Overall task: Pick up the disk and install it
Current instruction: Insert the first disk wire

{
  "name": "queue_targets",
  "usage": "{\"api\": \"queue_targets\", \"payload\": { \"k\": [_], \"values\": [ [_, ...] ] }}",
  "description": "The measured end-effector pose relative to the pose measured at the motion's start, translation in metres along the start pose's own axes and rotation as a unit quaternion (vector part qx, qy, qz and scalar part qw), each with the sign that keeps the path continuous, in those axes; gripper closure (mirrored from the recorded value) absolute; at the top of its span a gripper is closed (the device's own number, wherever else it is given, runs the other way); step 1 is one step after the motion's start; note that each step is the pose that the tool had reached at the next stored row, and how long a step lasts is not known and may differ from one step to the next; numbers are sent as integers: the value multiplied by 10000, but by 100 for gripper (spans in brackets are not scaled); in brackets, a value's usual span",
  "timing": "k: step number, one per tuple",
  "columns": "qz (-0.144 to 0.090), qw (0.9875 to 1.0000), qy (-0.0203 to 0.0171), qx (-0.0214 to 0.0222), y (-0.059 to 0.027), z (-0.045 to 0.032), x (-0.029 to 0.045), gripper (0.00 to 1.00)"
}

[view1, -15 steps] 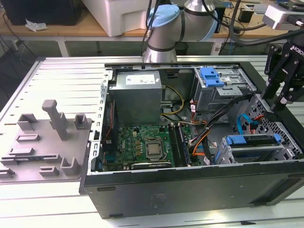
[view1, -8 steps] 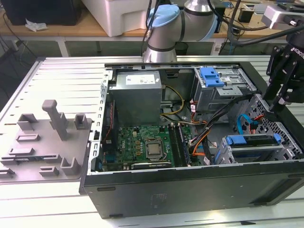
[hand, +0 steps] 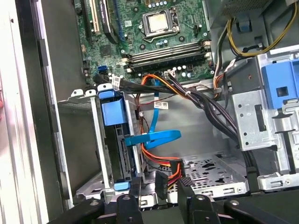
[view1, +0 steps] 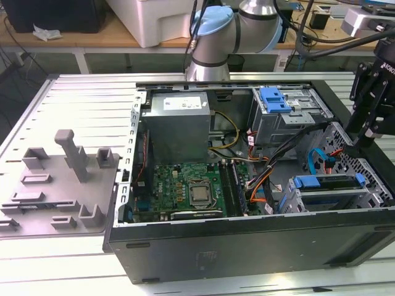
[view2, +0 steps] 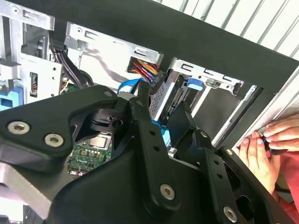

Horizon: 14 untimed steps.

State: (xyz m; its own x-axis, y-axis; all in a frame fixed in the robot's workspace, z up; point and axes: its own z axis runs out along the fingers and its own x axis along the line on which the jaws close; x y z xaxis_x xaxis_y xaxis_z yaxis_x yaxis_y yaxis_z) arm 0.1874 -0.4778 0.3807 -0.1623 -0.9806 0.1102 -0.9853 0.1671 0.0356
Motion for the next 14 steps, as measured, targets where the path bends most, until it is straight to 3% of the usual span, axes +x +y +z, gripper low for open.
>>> {"api": "queue_targets", "payload": {
  "k": [6,11,14],
  "values": [
    [34,9999,108,15,6,14,-113,56],
    [53,9996,259,39,5,38,-198,56],
    [65,9992,400,62,-3,51,-259,56]
  ]
}}
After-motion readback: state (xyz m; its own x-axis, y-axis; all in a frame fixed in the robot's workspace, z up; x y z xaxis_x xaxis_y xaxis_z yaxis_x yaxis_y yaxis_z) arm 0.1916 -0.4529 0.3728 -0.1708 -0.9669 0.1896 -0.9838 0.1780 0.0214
